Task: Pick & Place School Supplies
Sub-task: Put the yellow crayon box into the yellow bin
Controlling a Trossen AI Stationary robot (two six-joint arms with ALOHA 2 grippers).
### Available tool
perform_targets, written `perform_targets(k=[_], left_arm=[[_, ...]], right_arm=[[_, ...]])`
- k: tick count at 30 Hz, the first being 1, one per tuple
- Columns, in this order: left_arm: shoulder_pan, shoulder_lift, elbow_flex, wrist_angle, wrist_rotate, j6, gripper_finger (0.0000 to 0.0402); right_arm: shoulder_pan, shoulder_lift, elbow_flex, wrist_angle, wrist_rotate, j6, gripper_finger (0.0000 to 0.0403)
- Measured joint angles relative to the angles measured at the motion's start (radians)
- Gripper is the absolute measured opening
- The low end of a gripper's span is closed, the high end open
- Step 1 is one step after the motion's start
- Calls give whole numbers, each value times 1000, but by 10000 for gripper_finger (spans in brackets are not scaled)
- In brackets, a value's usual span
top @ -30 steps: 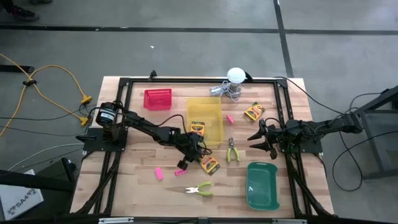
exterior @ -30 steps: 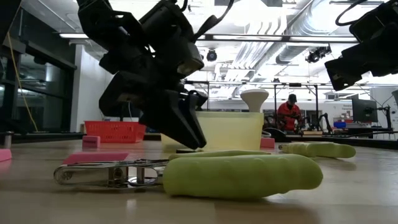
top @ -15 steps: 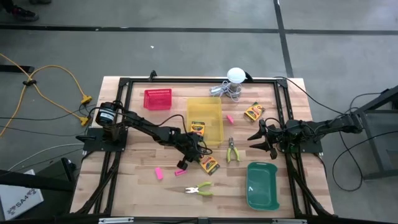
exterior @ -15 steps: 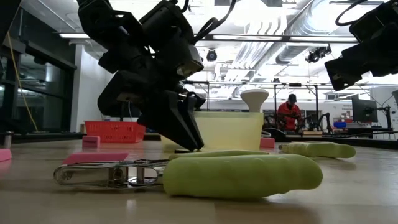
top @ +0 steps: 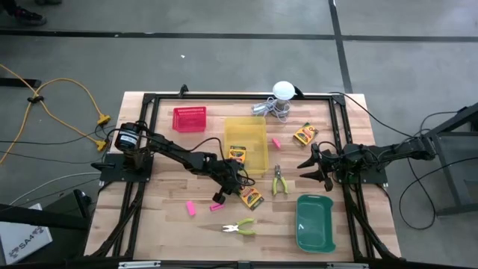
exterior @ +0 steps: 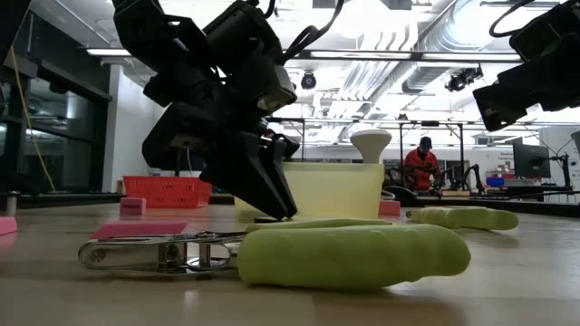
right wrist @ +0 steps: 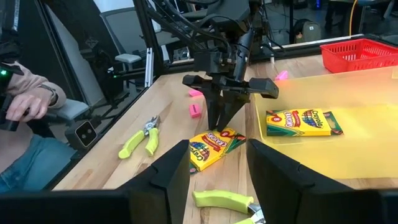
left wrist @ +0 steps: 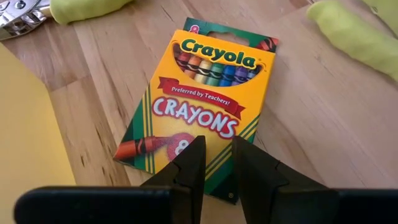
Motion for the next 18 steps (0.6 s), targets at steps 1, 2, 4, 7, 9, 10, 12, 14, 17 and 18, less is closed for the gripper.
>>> perform_targets(k=[1, 2, 4, 7, 9, 10, 12, 14, 17, 18], left_arm=[[0, 0, 0, 1, 0, -5, 75], [0, 0, 0, 1, 0, -11, 75], [0, 0, 0, 1, -1, -15, 75], [0, 0, 0, 2, -1, -16, 75], [0, 0, 0, 2, -2, -18, 75], [0, 0, 0, 2, -2, -18, 75], [0, 0, -1, 2, -2, -18, 75], [0, 0, -1, 3, -2, -18, 75], [0, 0, -1, 3, -2, -18, 75], [0, 0, -1, 3, -2, -18, 75]], right_arm=[[0, 0, 0, 4, 0, -1, 149], [0, 0, 0, 7, -1, 1, 149], [0, 0, 0, 13, -3, 30, 149], [0, 0, 0, 18, -5, 148, 149], [0, 0, 0, 26, 15, 189, 149], [0, 0, 0, 38, 36, 189, 149], [0, 0, 0, 47, 106, 190, 149], [0, 0, 0, 53, 201, 224, 149], [0, 0, 0, 54, 297, 323, 149], [0, 0, 0, 57, 300, 345, 149]])
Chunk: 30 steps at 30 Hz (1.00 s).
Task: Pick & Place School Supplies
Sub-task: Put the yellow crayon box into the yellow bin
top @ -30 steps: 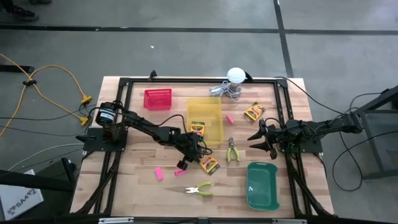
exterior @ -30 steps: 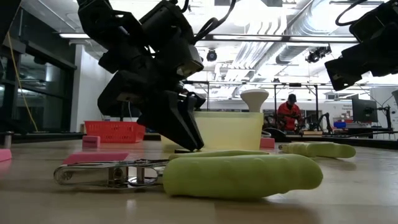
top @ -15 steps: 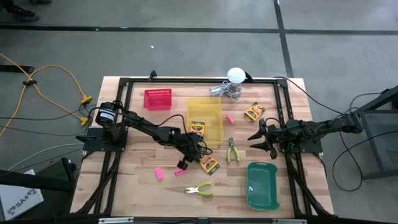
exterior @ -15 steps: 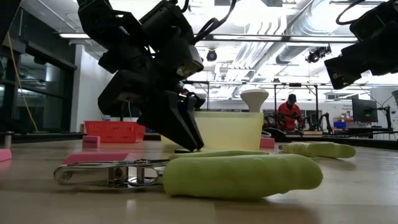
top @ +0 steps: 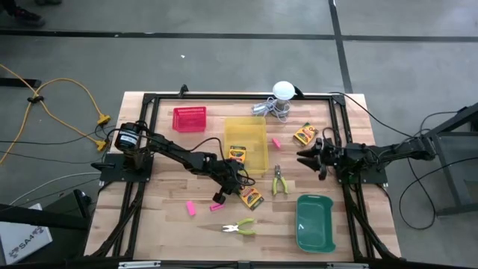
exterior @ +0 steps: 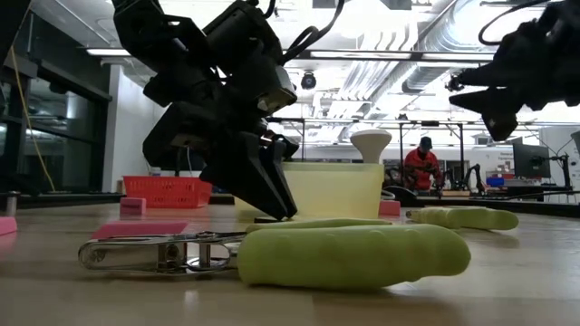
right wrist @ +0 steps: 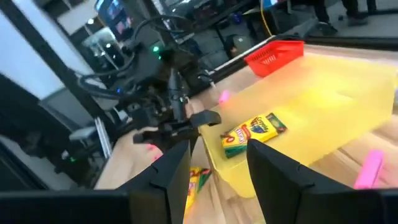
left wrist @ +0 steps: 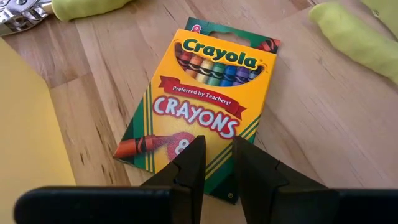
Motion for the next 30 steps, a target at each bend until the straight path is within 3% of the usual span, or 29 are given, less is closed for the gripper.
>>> perform_targets(k=[8, 14, 27, 30], left_arm=[[0, 0, -1, 4, 0, 0, 75], [0, 0, -1, 7, 0, -6, 75], [0, 0, -1, 10, 0, -15, 75], [0, 0, -1, 11, 0, -15, 75]], right_arm=[[35, 117, 3, 242, -48, -84, 149], [84, 340, 81, 267, 10, -105, 149], [199, 795, 330, 310, -68, -306, 149], [233, 878, 374, 310, -41, -315, 149]])
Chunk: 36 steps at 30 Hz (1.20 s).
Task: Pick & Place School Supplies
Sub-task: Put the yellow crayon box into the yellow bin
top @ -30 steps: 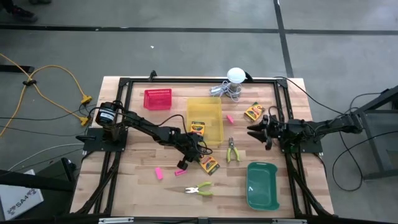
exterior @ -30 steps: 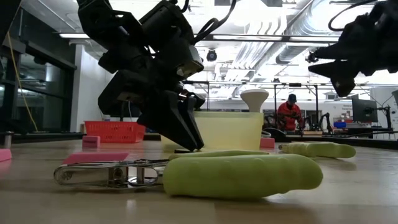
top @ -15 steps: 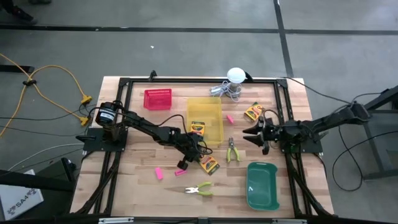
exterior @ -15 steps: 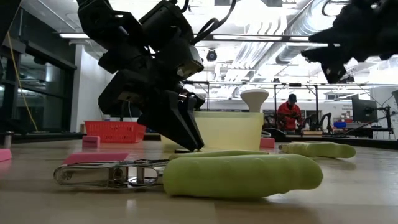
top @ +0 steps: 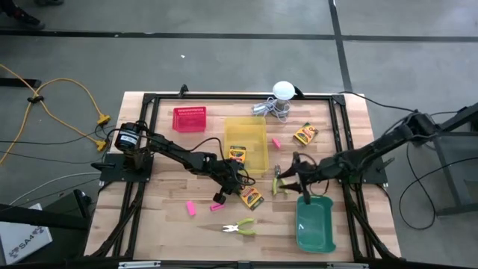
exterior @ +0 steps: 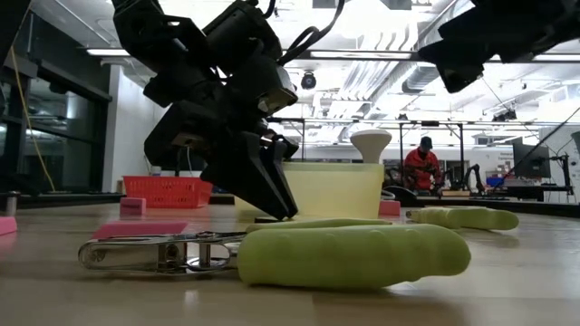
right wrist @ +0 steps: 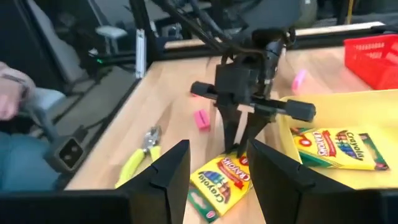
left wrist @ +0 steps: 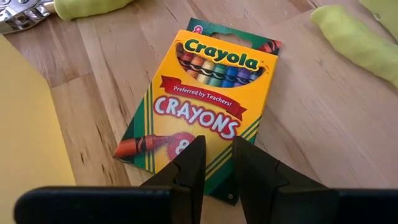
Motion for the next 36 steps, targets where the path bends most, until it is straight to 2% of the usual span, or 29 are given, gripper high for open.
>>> perform_targets(k=[5, 9, 18, 24, 32, 36], left_arm=[[0, 0, 0, 0, 0, -8, 75], [0, 0, 0, 0, 0, -11, 75], [0, 0, 0, 0, 0, -11, 75], [0, 0, 0, 0, 0, -11, 75], [0, 0, 0, 0, 1, -15, 75], [0, 0, 0, 0, 1, -16, 75]], right_arm=[[55, 149, 107, -21, 72, -105, 149], [95, 260, 217, -116, 151, -215, 149], [169, 441, 416, -333, 253, -237, 149], [201, 544, 504, -446, 311, -246, 149], [217, 659, 568, -476, 350, -363, 149], [216, 708, 589, -479, 367, -371, 149]])
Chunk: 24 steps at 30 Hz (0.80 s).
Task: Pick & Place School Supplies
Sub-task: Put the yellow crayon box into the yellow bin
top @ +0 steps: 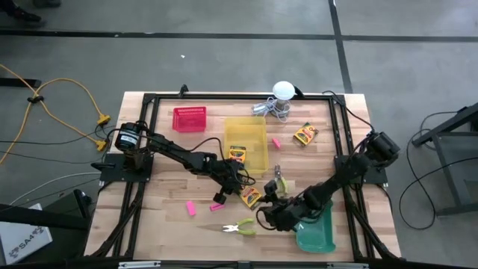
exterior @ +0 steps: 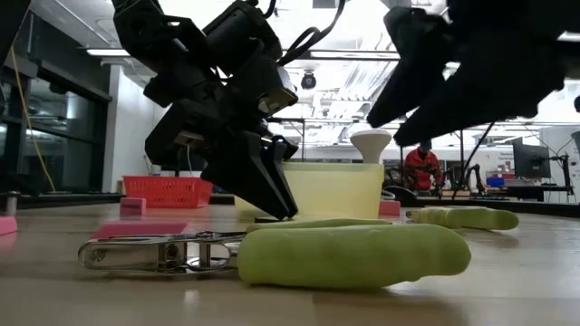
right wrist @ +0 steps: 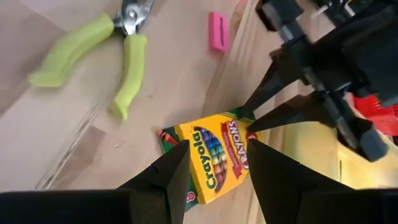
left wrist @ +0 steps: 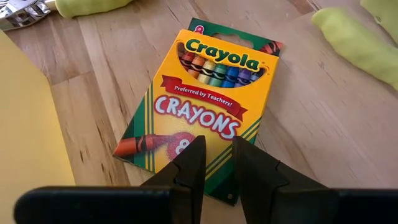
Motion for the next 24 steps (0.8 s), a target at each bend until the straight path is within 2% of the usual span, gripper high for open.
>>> perform_targets(k=[13, 17, 24], left_arm=[[0, 0, 0, 0, 0, -3, 75], [0, 0, 0, 0, 0, -3, 75], [0, 0, 0, 0, 0, -3, 75]], right_arm=[[5, 50, 1, -5, 1, -47, 149], [5, 50, 1, -20, -49, -47, 149], [0, 50, 0, -61, -77, -48, 149]])
